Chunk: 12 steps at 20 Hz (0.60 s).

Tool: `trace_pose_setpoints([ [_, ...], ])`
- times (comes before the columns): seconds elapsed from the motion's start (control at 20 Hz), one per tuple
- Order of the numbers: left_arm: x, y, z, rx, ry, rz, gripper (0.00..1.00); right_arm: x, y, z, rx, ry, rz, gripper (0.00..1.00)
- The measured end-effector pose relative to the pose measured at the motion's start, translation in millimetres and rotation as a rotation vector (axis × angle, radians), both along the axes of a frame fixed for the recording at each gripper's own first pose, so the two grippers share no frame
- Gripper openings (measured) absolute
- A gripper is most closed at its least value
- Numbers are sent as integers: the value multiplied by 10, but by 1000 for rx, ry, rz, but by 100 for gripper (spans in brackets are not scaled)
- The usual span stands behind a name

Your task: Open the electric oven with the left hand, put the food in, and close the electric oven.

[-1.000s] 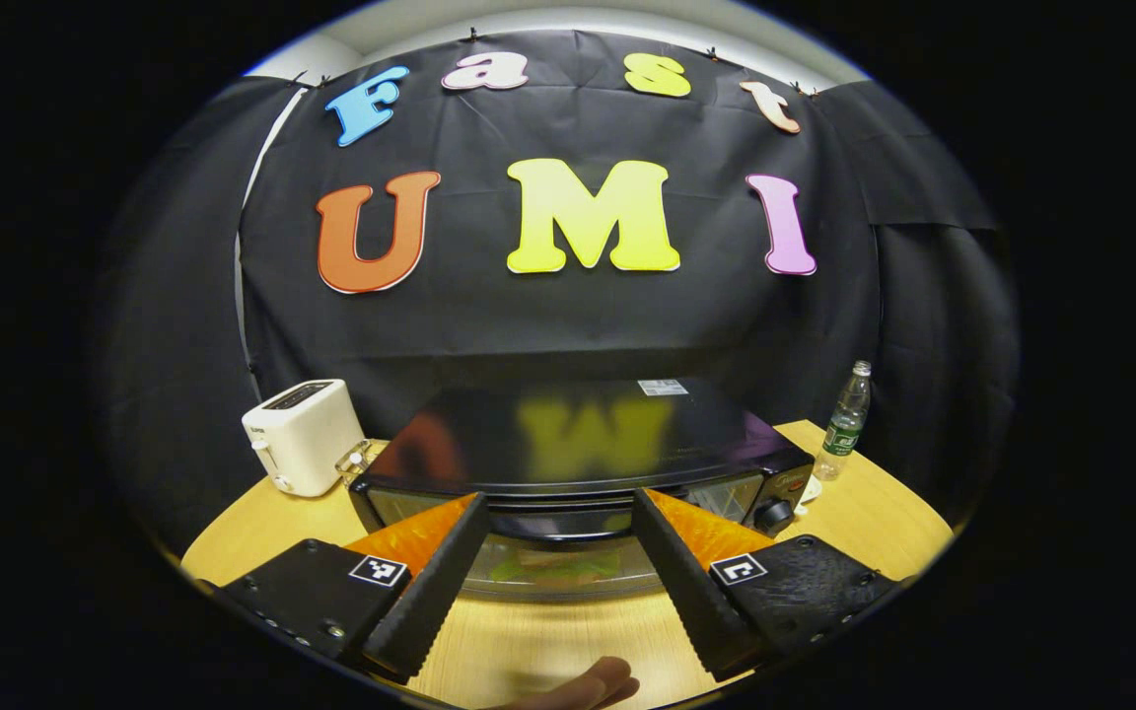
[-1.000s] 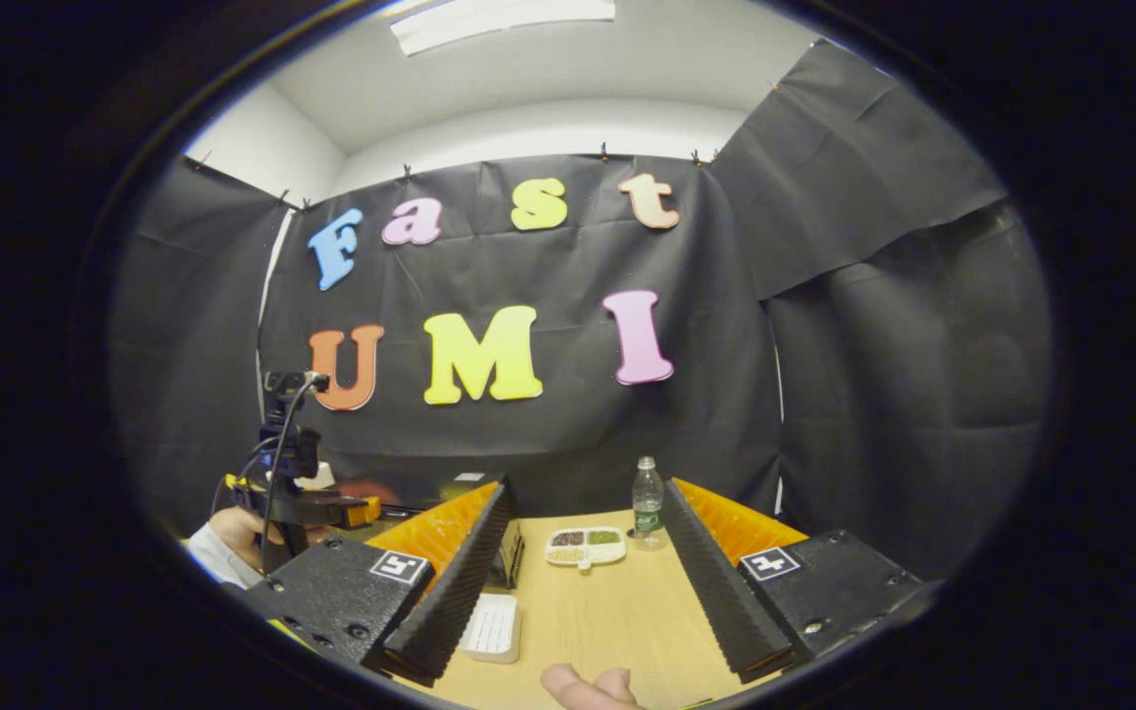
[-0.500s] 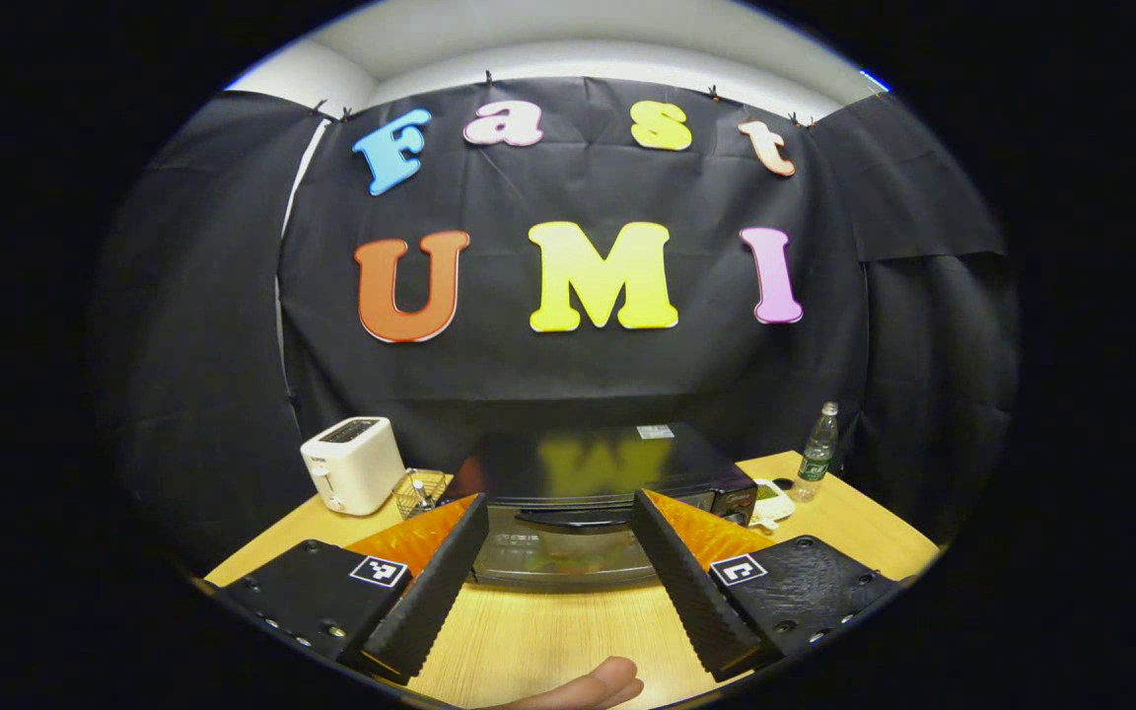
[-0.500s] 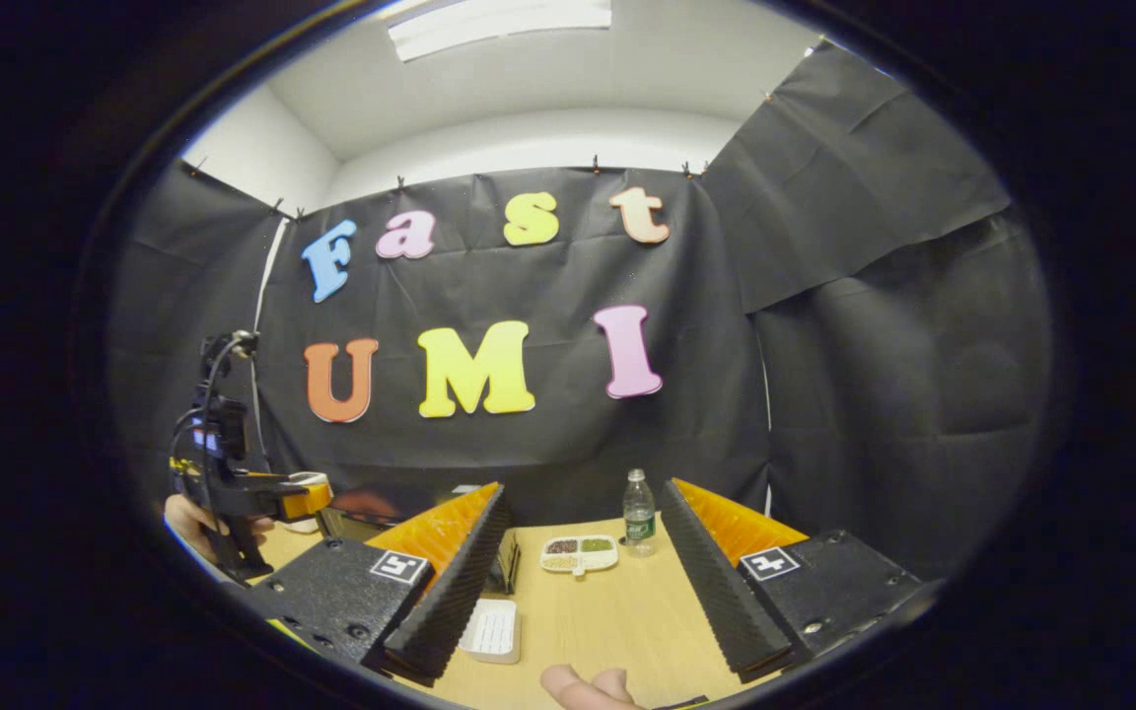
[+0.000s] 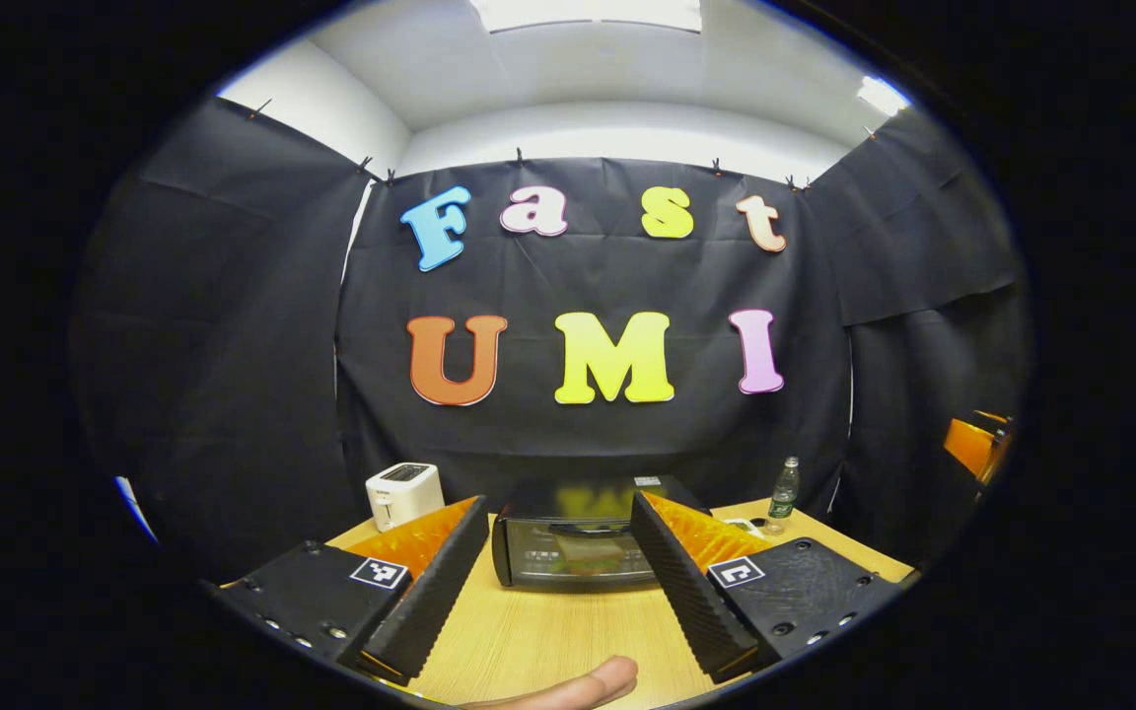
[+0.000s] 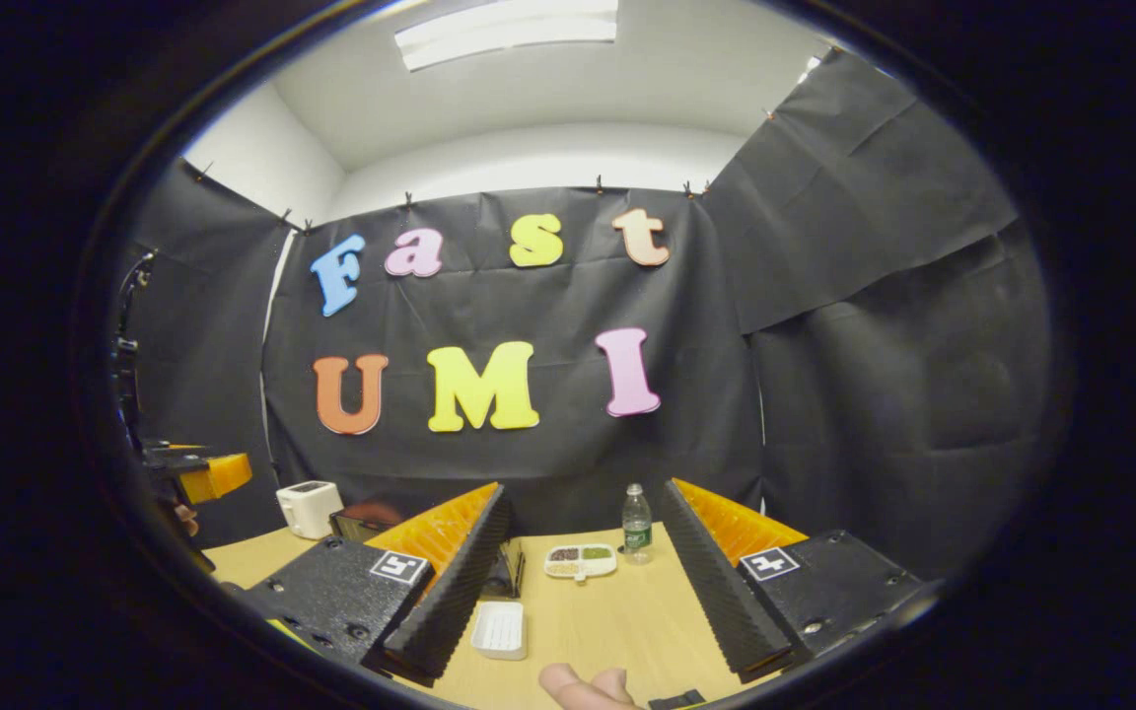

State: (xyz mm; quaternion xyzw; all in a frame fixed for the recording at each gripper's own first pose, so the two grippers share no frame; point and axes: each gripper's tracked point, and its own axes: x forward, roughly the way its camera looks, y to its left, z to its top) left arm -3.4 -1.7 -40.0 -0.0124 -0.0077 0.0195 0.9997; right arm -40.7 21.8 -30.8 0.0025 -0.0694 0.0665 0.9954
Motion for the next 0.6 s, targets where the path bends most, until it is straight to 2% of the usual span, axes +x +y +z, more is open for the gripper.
trace_pose_setpoints([
  [0.15,-305,-8,-82,-20,1,8,95,-134,-8,0,-2,-4,-7,100],
  [0.2,-396,4,-108,-25,-2,8,95,-183,1,-21,-5,-3,-4,89],
  [0.25,-463,18,-123,-31,-3,9,95,-221,17,-27,-7,-3,-4,100],
  [0.3,-534,15,-148,-33,-8,10,95,-264,40,-35,-14,-1,1,100],
  [0.35,-598,34,-144,-34,-14,14,87,-314,87,-48,-16,0,10,100],
  [0.45,-718,72,-134,-36,-29,24,87,-403,168,-91,-27,7,30,100],
  [0.5,-757,86,-126,-35,-41,26,95,-451,200,-111,-36,8,38,100],
  [0.55,-806,79,-113,-33,-49,24,86,-498,235,-128,-48,8,47,100],
  [0.6,-856,94,-111,-29,-51,26,94,-532,278,-127,-60,3,55,100],
])
